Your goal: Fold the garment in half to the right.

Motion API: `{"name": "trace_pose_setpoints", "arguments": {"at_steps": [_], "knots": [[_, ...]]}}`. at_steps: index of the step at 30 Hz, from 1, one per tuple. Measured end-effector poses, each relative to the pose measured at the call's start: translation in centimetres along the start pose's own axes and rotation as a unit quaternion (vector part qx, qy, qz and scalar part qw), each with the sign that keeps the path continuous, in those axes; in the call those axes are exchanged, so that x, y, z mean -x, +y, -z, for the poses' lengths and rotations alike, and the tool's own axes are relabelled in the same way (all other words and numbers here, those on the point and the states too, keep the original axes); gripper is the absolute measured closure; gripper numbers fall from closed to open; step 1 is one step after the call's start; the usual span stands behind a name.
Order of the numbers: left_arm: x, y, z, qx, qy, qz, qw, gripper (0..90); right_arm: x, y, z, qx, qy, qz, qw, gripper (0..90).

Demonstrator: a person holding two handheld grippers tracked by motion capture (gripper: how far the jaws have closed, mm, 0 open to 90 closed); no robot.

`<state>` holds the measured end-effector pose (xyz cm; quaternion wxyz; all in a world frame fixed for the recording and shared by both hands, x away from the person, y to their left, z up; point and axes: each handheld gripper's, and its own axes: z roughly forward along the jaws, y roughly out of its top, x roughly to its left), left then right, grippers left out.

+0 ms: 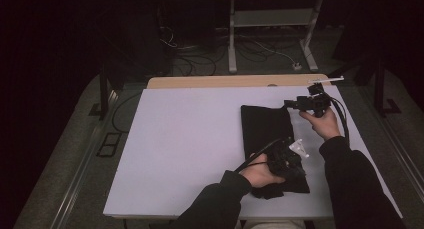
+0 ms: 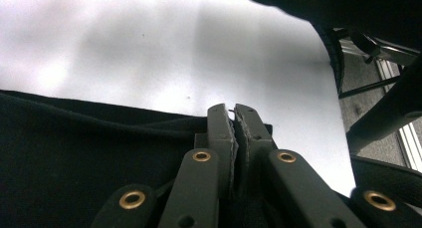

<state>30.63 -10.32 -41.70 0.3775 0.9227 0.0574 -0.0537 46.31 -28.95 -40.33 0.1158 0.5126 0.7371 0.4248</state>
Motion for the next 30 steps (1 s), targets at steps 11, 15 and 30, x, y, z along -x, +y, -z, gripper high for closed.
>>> {"name": "trace_pose_setpoints", "arguments": {"at_steps": [11,15,30], "knots": [[0.1,1.2,-1.2,-0.025,0.004,-0.008,0.9997,84.9,-0.2,-2.0,3.1,0.011,0.012,0.009,0.9998,1.9],[-0.1,1.3,-1.6,-0.035,0.005,-0.008,0.9994,84.8,-0.3,-2.7,4.3,0.022,0.015,0.008,0.9996,0.3],[0.0,1.4,-1.9,-0.031,-0.009,-0.002,0.9995,73.7,-1.1,-5.0,7.5,0.045,0.015,0.014,0.9988,0.1]]}}
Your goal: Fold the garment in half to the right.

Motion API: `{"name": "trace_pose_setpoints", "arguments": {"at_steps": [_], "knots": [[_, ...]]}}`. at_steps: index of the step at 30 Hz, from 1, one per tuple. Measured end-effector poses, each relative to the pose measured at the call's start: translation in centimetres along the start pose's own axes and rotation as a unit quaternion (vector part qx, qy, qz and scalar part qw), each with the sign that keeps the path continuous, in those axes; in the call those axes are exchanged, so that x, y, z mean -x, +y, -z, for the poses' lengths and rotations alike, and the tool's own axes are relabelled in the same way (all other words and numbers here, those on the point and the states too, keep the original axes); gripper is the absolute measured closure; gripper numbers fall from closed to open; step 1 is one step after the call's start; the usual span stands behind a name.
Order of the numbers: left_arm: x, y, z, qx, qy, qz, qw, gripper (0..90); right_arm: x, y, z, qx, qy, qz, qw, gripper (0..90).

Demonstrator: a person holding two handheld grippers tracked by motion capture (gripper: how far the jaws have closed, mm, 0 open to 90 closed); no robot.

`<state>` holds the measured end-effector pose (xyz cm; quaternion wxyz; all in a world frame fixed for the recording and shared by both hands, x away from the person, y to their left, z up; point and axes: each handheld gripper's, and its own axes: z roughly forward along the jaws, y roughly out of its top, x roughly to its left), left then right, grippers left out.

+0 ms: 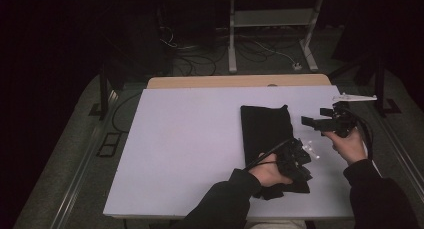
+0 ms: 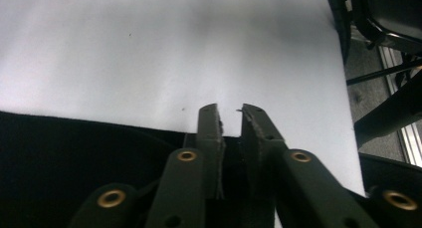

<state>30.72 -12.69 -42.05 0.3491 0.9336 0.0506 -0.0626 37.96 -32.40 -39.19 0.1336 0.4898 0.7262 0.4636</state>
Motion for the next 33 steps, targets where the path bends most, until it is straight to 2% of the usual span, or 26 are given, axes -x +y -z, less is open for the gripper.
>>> {"name": "trace_pose_setpoints", "arguments": {"at_steps": [5,8,10,19,22,25,29,33], "knots": [[0.0,0.0,0.6,0.014,-0.011,0.013,0.9998,54.7,-0.2,-0.5,0.7,0.001,0.002,0.004,1.0,0.0],[-0.1,0.0,1.3,0.021,0.0,0.005,0.9998,43.6,-0.4,-0.8,1.1,0.004,0.004,0.006,1.0,0.0],[-0.1,0.0,1.7,0.03,-0.003,0.013,0.9995,37.4,-0.5,-0.9,1.4,0.004,0.004,0.008,1.0,0.0],[-0.4,-0.2,3.2,0.056,-0.014,0.022,0.9981,10.9,-1.1,-1.5,2.6,0.014,0.011,0.014,0.9998,0.0],[-0.5,-0.4,3.6,0.064,-0.006,0.018,0.9978,0.0,-1.3,-1.9,2.9,0.009,0.011,0.019,0.9997,0.0],[-0.6,-0.7,4.3,0.073,0.007,0.008,0.9973,0.0,-1.5,-2.2,3.1,0.007,0.009,0.023,0.9997,0.0],[-0.8,-1.3,5.2,0.086,0.016,0.014,0.9961,0.0,-1.8,-2.4,3.6,0.01,0.011,0.023,0.9996,0.0],[-1.0,-1.8,6.2,0.086,0.027,0.016,0.9958,0.0,-2.1,-2.6,4.0,0.014,0.015,0.027,0.9994,0.0]]}}
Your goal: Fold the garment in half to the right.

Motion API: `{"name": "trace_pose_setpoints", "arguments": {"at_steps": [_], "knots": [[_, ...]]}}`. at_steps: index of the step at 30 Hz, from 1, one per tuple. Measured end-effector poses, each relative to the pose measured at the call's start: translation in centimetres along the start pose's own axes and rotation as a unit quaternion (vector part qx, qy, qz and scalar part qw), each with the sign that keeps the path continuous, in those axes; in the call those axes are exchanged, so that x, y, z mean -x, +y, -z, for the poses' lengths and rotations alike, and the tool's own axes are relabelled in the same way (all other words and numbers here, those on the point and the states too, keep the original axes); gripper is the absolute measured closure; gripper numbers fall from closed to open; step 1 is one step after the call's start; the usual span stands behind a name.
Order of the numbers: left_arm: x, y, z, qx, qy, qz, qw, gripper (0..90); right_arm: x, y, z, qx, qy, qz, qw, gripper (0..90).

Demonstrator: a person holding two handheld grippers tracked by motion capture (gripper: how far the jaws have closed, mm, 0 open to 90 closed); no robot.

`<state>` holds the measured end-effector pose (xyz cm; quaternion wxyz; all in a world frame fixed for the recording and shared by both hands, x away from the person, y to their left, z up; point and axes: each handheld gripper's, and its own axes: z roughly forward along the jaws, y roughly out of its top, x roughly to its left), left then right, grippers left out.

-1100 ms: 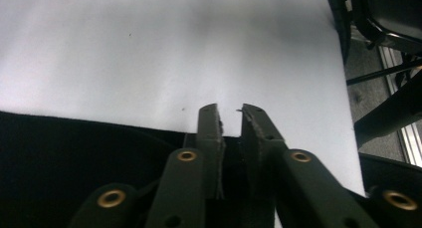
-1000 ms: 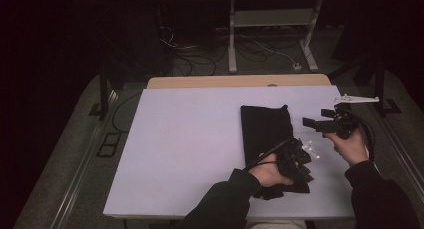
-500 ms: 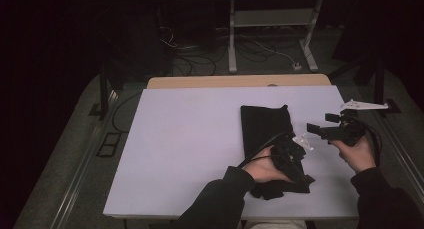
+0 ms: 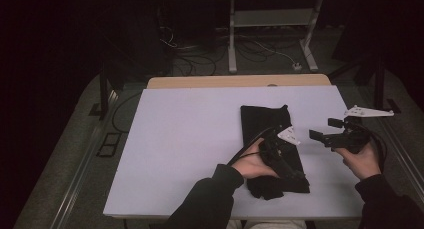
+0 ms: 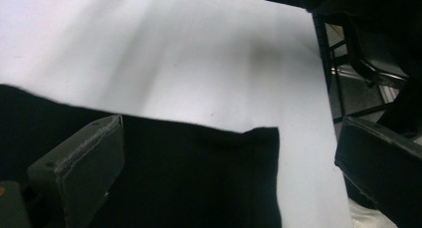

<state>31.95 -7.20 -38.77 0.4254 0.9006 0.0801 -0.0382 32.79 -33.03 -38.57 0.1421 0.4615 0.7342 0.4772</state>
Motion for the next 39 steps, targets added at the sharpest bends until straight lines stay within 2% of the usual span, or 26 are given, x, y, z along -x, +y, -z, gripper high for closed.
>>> {"name": "trace_pose_setpoints", "arguments": {"at_steps": [10,15,20,30,39], "knots": [[-0.8,-1.2,2.4,0.012,0.022,0.011,0.9996,0.0,-0.5,-1.2,0.7,-0.003,-0.001,0.009,0.9999,0.0],[-1.1,-1.9,3.7,0.025,0.035,0.024,0.9988,0.0,-0.5,-1.7,0.9,-0.006,-0.001,0.006,1.0,0.0],[-1.4,-2.7,5.1,0.026,0.047,0.025,0.9982,0.0,-0.6,-2.0,1.2,-0.004,-0.002,0.008,1.0,0.0],[-2.0,-4.0,7.7,0.037,0.072,0.034,0.9961,0.0,-0.8,-2.5,1.8,-0.001,-0.001,0.005,1.0,0.0],[-2.4,-5.5,10.1,0.051,0.092,0.048,0.9933,0.0,-1.1,-2.9,2.1,0.0,0.0,0.004,1.0,0.0]]}}
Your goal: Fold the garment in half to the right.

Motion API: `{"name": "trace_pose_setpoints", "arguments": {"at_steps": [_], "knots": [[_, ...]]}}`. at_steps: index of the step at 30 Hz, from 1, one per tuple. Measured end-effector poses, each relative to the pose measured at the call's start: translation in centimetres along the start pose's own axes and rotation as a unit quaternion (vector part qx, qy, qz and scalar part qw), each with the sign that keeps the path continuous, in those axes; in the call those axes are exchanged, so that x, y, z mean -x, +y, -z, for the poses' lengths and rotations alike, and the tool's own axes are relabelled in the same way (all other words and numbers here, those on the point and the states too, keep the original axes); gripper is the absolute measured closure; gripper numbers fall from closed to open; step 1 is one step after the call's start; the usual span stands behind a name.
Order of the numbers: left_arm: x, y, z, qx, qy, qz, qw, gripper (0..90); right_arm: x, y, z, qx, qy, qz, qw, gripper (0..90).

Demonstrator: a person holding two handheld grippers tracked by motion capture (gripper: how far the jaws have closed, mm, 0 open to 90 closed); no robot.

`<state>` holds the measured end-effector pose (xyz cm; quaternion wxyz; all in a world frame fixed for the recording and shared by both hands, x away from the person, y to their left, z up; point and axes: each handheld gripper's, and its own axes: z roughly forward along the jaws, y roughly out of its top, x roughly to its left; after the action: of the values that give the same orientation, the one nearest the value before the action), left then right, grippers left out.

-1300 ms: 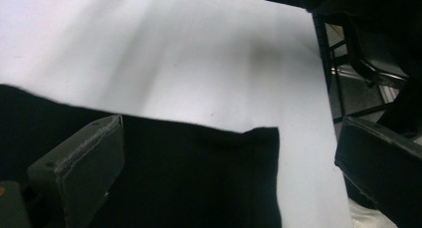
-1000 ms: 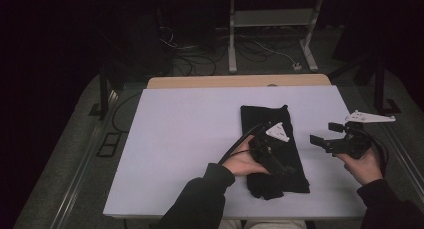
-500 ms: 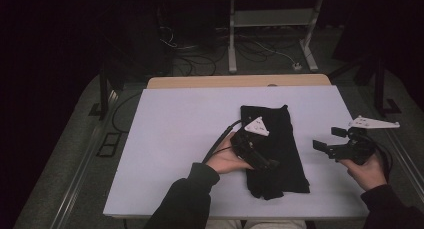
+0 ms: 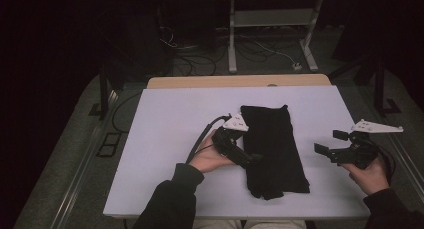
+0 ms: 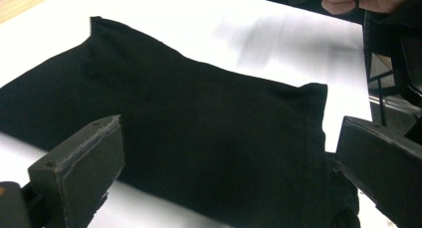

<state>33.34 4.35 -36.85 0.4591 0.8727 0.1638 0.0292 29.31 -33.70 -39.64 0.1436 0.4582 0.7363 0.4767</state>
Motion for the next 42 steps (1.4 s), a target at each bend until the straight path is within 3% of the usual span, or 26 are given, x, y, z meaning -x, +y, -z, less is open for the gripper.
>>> {"name": "trace_pose_setpoints", "arguments": {"at_steps": [12,25,42], "knots": [[-1.1,-1.8,2.7,0.015,0.025,0.018,0.9994,0.0,-0.2,-0.6,0.3,0.0,0.0,0.005,1.0,0.0],[-1.9,-5.1,5.4,0.028,0.046,0.041,0.9977,0.0,-0.4,-1.0,0.4,-0.002,0.001,0.009,1.0,0.0],[-3.0,-8.7,9.8,0.059,0.089,0.073,0.9915,0.0,-0.4,-1.2,0.4,-0.005,-0.002,0.007,1.0,0.0]]}}
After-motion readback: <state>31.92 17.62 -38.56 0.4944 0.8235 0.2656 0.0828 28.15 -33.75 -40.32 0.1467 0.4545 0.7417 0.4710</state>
